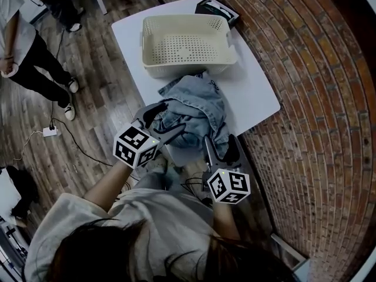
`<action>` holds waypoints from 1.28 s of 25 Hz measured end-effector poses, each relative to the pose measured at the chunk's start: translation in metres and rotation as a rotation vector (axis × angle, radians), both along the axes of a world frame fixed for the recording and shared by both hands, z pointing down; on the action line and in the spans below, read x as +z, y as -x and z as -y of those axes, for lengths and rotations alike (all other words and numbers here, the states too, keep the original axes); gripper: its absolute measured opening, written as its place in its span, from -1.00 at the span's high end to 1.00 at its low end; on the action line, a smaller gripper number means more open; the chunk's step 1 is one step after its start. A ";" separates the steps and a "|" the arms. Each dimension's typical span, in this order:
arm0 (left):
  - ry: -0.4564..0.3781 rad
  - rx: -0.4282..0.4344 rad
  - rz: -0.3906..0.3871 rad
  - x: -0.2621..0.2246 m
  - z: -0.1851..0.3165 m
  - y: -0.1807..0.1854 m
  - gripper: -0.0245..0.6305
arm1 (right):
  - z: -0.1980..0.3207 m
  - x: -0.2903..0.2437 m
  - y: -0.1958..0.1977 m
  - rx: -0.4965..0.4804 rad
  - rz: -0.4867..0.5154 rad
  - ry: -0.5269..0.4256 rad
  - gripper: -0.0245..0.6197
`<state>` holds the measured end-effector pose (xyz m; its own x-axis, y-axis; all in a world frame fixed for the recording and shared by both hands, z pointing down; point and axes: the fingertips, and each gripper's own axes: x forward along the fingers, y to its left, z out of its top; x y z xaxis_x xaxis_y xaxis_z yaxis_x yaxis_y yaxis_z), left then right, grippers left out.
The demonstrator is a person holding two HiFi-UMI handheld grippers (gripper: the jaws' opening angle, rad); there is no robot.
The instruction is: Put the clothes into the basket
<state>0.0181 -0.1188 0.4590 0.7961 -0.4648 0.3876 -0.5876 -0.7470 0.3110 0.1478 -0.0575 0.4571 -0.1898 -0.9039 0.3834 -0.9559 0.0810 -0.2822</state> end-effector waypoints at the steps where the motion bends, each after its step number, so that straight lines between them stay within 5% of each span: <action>1: 0.004 0.002 0.008 0.003 0.002 0.001 -0.18 | 0.001 0.004 -0.001 -0.001 0.003 0.012 -0.24; 6: 0.040 0.006 0.033 0.020 0.013 0.003 -0.33 | 0.005 0.027 -0.005 -0.008 0.030 0.083 -0.52; 12: 0.124 0.028 0.075 0.047 0.021 0.003 -0.57 | 0.008 0.058 -0.012 -0.004 0.070 0.175 -0.63; 24: 0.274 0.198 0.170 0.090 0.031 -0.016 -0.87 | 0.011 0.102 -0.018 -0.012 0.182 0.351 -0.85; 32: 0.381 0.355 0.268 0.122 0.025 -0.029 -0.87 | 0.016 0.146 -0.006 -0.154 0.230 0.563 -0.87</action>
